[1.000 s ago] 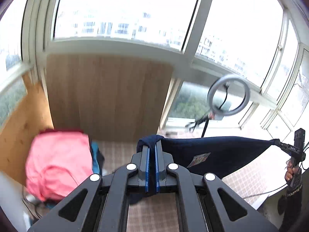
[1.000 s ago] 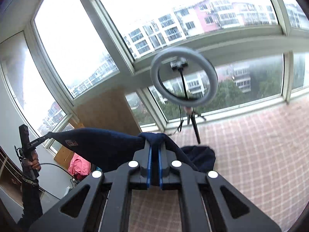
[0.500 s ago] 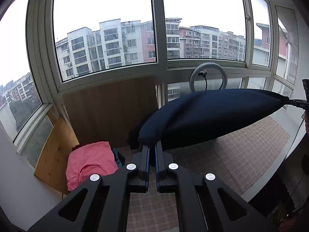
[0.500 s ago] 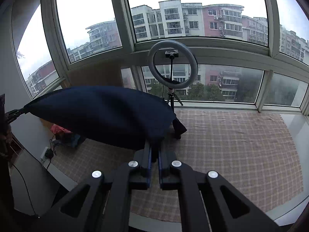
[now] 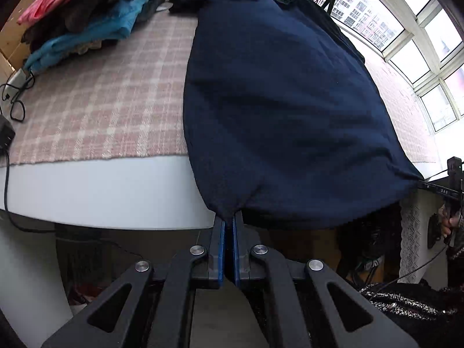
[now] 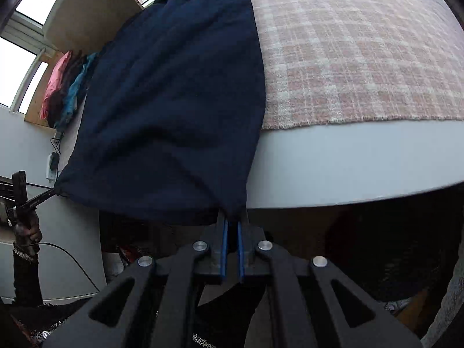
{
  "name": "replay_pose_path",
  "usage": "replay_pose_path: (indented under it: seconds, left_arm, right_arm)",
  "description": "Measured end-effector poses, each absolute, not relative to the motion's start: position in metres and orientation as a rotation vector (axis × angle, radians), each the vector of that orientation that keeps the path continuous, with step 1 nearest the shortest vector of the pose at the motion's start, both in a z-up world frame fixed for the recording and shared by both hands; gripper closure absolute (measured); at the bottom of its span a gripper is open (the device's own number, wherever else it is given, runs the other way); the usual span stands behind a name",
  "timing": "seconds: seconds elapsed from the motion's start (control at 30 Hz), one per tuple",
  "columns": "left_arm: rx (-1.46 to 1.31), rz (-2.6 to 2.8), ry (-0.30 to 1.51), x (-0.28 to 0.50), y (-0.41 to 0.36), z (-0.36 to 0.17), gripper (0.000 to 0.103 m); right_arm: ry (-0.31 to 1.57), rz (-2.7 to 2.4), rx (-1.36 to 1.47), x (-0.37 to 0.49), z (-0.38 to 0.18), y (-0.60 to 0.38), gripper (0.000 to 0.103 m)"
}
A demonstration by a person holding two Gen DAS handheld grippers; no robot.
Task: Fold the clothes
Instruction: 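Lift the navy t-shirt high with both grippers and lay it back down, then open both grippers to release the hem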
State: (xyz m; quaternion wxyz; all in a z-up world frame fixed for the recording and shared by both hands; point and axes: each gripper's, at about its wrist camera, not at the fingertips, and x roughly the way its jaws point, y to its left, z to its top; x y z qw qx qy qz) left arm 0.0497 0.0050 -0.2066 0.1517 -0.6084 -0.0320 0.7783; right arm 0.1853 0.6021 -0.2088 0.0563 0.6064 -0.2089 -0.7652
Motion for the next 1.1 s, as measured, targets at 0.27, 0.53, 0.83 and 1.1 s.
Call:
replay_pose_path:
  seconds: [0.27, 0.53, 0.83, 1.1]
  left_arm:
    - [-1.749, 2.228, -0.148, 0.065, -0.004, -0.205, 0.099]
    - [-1.87, 2.153, -0.129, 0.066, -0.003, -0.218, 0.097]
    - [-1.764, 2.354, -0.003, 0.038, -0.038, -0.134, 0.094]
    - [-1.386, 2.57, 0.158, -0.087, -0.033, -0.014, 0.088]
  right_arm:
    - [-0.589, -2.312, 1.89, 0.185, -0.219, 0.599, 0.098]
    - [-0.551, -2.258, 1.981, 0.176, -0.234, 0.595, 0.096]
    - [-0.666, -2.377, 1.857, 0.165, -0.133, 0.638, 0.073]
    - [-0.556, -2.642, 1.322, 0.055, 0.035, 0.608, 0.059]
